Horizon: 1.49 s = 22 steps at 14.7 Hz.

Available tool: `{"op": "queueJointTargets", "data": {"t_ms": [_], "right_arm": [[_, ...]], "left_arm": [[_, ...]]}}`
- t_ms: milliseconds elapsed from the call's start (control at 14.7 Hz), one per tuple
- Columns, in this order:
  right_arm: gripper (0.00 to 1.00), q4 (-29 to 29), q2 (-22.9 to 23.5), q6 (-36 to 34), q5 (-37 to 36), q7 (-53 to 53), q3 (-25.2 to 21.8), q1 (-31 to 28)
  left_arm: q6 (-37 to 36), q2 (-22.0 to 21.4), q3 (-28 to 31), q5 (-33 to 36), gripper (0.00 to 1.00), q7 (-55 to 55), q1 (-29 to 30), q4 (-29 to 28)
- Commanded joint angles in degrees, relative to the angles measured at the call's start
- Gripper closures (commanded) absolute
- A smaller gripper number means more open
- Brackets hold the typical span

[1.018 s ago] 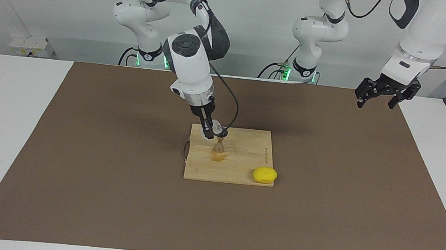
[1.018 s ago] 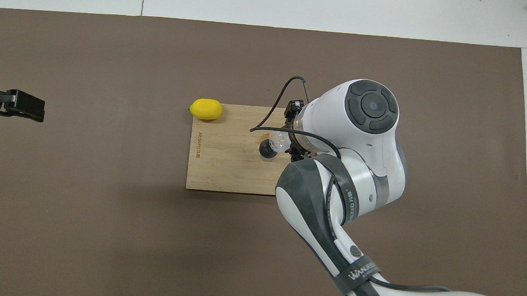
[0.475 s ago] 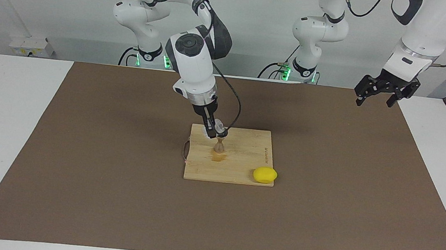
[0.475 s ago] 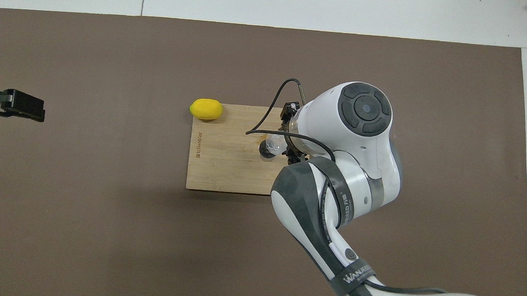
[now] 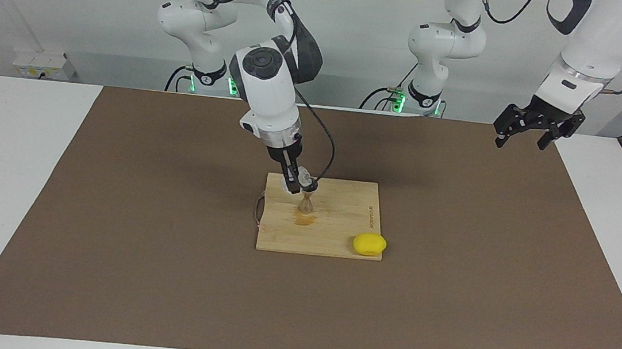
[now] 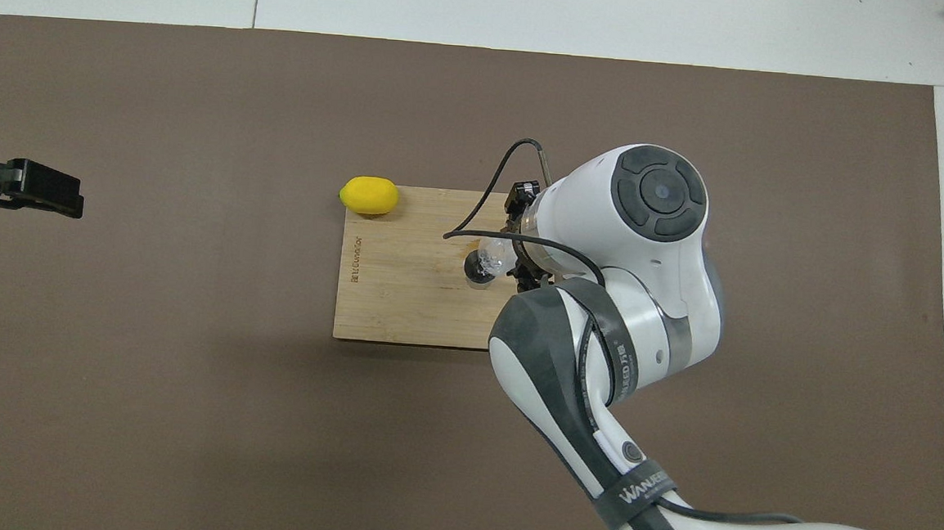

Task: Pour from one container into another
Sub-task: 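Carry the glass cup back away from the board with the right gripper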

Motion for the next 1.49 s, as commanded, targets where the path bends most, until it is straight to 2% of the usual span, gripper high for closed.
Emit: {"op": "queueJointTargets", "data": {"t_ms": [0,339,746,1018,1425], "right_arm": [[1.00,1.01,0.26,-0.12,2.92,-1.02,0.46,-1.14],[1.00,0.66,-1.14,-0.91,13.37,-8.14,0.46,-4.65],[1.00,-0.49,-2.55,-4.16,30.94,-19.03,0.46,-13.61],[1.00,-4.61,-4.13,-4.25,40.43,-25.71,0.46,-19.67],[1.00,-10.23,-3.87,-8.46,54.06,-34.76,0.46,-28.46]], "left_arm": [[0.78,-1.35,0.65,-0.64,0.00,0.09,-0.49,-1.66],[2.02,-1.35,0.73,-0.64,0.00,0.09,-0.58,-1.66],[1.32,-1.35,0.73,-0.64,0.00,0.00,-0.58,-1.66],[1.05,-1.35,0.73,-0.64,0.00,0.00,-0.67,-1.66],[1.05,-1.35,0.73,-0.64,0.00,0.00,-0.67,-1.66]]}}
